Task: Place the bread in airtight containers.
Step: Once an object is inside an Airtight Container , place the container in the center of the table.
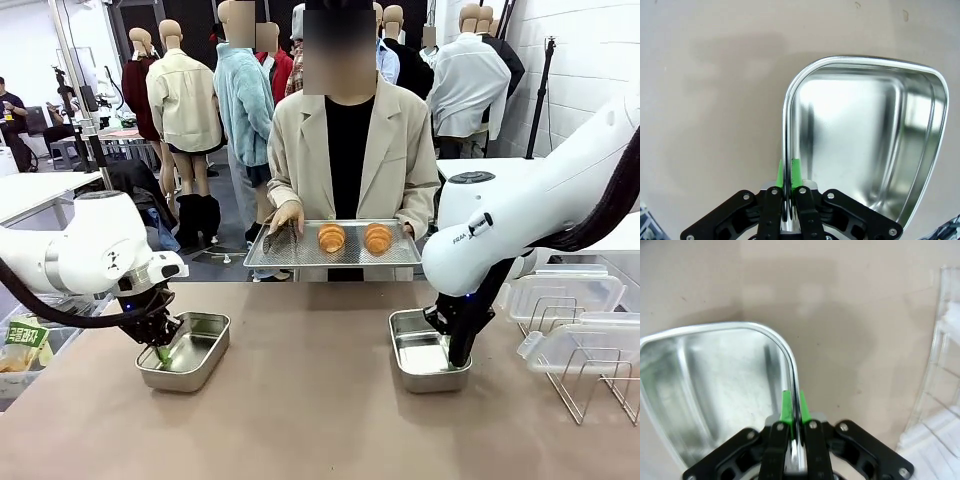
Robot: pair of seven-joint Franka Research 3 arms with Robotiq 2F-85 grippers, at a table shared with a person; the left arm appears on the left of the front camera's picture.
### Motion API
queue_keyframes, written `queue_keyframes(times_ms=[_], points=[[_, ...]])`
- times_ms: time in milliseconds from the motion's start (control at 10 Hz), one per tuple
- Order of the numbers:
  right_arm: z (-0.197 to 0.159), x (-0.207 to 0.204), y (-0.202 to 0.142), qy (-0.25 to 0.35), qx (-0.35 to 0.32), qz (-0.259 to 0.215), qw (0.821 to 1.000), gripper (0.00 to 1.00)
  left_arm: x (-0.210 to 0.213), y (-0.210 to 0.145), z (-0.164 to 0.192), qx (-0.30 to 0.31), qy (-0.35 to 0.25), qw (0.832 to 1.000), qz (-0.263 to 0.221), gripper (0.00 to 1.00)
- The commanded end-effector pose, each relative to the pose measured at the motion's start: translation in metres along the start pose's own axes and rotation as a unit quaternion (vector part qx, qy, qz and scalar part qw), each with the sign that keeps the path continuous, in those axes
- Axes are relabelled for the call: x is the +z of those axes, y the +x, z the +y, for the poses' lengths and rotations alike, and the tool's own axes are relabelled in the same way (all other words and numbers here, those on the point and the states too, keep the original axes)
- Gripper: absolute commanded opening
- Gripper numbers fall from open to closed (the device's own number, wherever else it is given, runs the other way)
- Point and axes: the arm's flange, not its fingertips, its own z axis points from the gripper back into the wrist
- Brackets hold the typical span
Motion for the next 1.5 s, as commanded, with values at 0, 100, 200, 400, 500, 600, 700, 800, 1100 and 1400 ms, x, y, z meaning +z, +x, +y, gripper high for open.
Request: queue_keyframes(times_ms=[0, 100, 200, 400, 500, 600, 700, 800, 1100, 1400], points=[[-0.014, 0.051, -0.008, 0.012, -0.036, -0.016, 0.999, 0.00, 0.056, -0.016, -0.044, 0.046, 0.055, 0.997, -0.004, 0.00], [-0.014, 0.074, -0.005, 0.019, -0.033, -0.031, 0.999, 0.00, 0.083, -0.022, -0.055, 0.048, 0.051, 0.997, -0.024, 0.00], [-0.014, 0.092, 0.007, 0.020, -0.034, -0.034, 0.999, 0.00, 0.109, -0.024, -0.062, 0.057, 0.062, 0.995, -0.052, 0.00], [-0.019, 0.127, 0.022, 0.033, -0.035, -0.012, 0.999, 0.00, 0.150, -0.032, -0.074, 0.054, 0.031, 0.995, -0.078, 0.00], [-0.014, 0.137, 0.025, 0.026, -0.029, -0.004, 0.999, 0.00, 0.162, -0.033, -0.081, 0.066, 0.027, 0.993, -0.094, 0.00], [-0.006, 0.137, 0.030, 0.017, -0.019, 0.005, 1.000, 0.00, 0.168, -0.029, -0.085, 0.073, 0.010, 0.992, -0.107, 0.00], [-0.016, 0.134, 0.015, 0.023, -0.039, -0.026, 0.999, 0.00, 0.160, -0.034, -0.078, 0.050, 0.037, 0.994, -0.087, 0.00], [-0.016, 0.134, 0.015, 0.023, -0.039, -0.026, 0.999, 0.00, 0.160, -0.034, -0.078, 0.050, 0.037, 0.994, -0.087, 0.00], [-0.016, 0.134, 0.015, 0.023, -0.039, -0.026, 0.999, 0.00, 0.160, -0.034, -0.078, 0.050, 0.037, 0.994, -0.087, 0.00], [-0.016, 0.134, 0.015, 0.023, -0.039, -0.026, 0.999, 0.00, 0.160, -0.034, -0.078, 0.050, 0.037, 0.994, -0.087, 0.00]])
